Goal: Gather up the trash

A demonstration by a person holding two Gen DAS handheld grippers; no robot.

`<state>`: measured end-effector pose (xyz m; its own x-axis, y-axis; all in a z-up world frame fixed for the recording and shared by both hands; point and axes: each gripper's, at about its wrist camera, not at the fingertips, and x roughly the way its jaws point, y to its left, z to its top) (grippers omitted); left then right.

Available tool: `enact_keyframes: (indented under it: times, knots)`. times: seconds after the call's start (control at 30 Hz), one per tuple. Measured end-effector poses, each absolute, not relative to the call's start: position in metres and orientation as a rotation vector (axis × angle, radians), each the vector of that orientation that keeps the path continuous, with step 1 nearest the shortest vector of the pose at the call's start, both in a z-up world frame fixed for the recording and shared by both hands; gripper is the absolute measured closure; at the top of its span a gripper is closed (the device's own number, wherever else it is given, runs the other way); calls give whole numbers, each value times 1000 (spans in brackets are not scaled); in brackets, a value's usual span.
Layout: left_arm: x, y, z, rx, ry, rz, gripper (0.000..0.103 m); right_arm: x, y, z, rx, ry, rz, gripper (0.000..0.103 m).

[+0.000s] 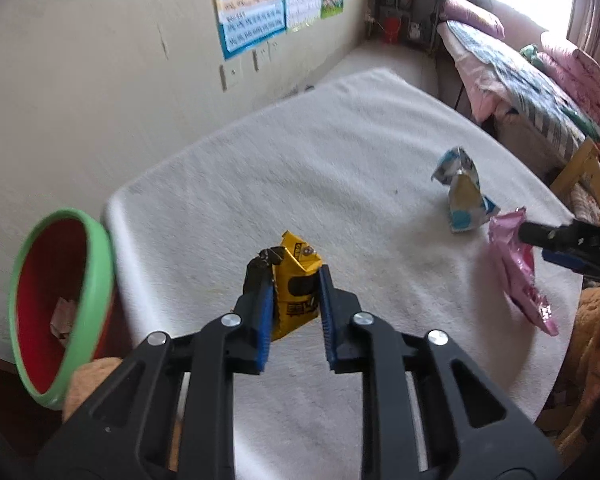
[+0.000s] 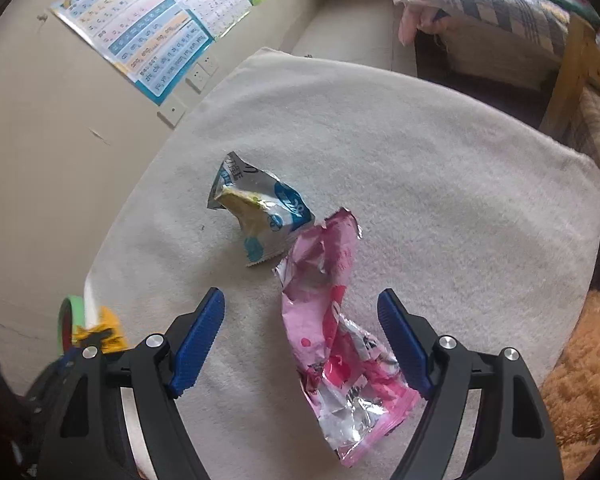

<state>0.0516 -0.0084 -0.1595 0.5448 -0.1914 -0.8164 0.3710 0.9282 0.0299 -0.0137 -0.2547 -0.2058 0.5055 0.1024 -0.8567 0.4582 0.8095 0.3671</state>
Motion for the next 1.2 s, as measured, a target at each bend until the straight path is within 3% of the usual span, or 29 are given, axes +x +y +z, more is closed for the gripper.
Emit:
enact_keyframes:
  times: [0.43,0.53,0.57,1.07,1.1,1.17,1.2]
  knots:
    - [54,60,-124,145,869,-213,85,-8,-232,-226,514,1140,-204,28]
    - [56,71,-121,123,866,-202,90,-6,-214,-221,433,1141,-148,70]
    - [56,75,-120,111,864,-199,90,-5,-208,-219,418,1132,-121,76]
    - [72,141,-120,6,870,-120,93,6,-142,-172,345,1025,23,79]
    - [78,142,-122,-21,883,-129,92,10,-135,-173,331,1025,28,79]
    - [88,136,-127,-18,898,-145,65,14,-128,-177,323,1036,32,78]
    - [93,129,-128,-1,902,-158,57,15,-126,-180,329,1043,34,78]
